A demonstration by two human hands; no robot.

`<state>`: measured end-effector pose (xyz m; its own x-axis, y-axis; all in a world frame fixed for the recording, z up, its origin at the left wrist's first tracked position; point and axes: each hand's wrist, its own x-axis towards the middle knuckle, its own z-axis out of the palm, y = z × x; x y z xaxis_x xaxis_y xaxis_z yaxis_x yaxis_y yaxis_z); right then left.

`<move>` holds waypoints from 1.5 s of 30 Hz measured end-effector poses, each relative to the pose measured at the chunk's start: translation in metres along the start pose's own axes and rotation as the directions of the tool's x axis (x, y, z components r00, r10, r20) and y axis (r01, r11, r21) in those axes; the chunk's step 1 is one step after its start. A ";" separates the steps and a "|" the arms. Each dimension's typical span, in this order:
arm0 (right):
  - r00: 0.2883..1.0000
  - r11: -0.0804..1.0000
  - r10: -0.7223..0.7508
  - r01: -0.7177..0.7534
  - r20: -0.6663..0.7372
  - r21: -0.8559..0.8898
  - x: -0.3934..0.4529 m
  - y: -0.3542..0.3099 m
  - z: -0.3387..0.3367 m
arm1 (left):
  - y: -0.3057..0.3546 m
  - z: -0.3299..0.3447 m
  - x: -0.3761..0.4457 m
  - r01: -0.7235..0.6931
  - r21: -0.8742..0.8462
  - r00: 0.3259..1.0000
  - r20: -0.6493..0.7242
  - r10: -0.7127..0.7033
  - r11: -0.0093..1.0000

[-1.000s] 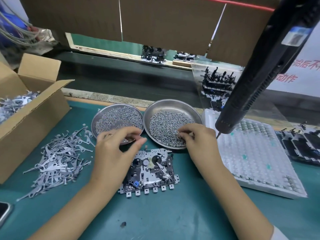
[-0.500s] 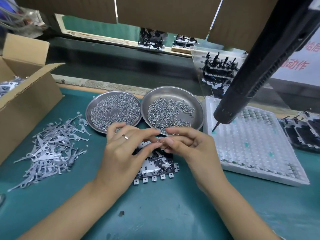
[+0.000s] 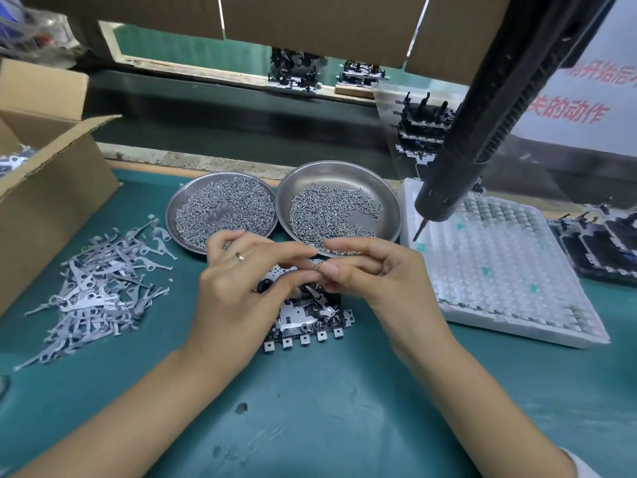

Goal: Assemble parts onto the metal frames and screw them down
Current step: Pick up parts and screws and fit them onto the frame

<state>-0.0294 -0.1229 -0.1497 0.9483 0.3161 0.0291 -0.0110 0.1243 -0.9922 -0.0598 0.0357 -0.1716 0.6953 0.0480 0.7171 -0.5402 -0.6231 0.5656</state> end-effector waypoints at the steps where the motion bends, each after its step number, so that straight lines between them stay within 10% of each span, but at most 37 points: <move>1: 1.000 1.000 0.004 -0.004 0.001 0.009 0.000 0.000 0.000 | 0.001 -0.001 0.000 0.021 -0.019 1.000 -0.003 -0.021 1.000; 24: 0.981 0.996 -0.082 0.088 -0.174 0.025 -0.009 0.005 0.013 | 0.003 -0.001 0.000 -0.123 0.082 0.991 -0.036 0.126 0.989; 35: 0.965 0.977 0.172 -0.143 0.196 -0.155 -0.001 -0.023 -0.017 | 0.003 0.003 -0.004 -0.111 -0.017 0.992 0.050 0.112 0.994; 41: 0.994 0.564 0.022 -0.098 -0.103 -0.820 -0.001 -0.074 -0.107 | -0.004 0.003 -0.005 0.112 -0.044 0.991 -0.072 -0.115 0.993; 45: 0.896 0.268 -0.239 -0.309 -0.374 -0.913 0.019 -0.065 -0.176 | -0.001 0.004 -0.005 0.282 -0.116 0.953 -0.078 -0.292 0.952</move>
<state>0.0451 -0.2906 -0.1061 0.9710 -0.0978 0.2181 -0.0063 -0.9226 -0.3857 -0.0610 0.0334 -0.1778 0.7835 0.2888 0.5502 -0.3731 -0.4895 0.7881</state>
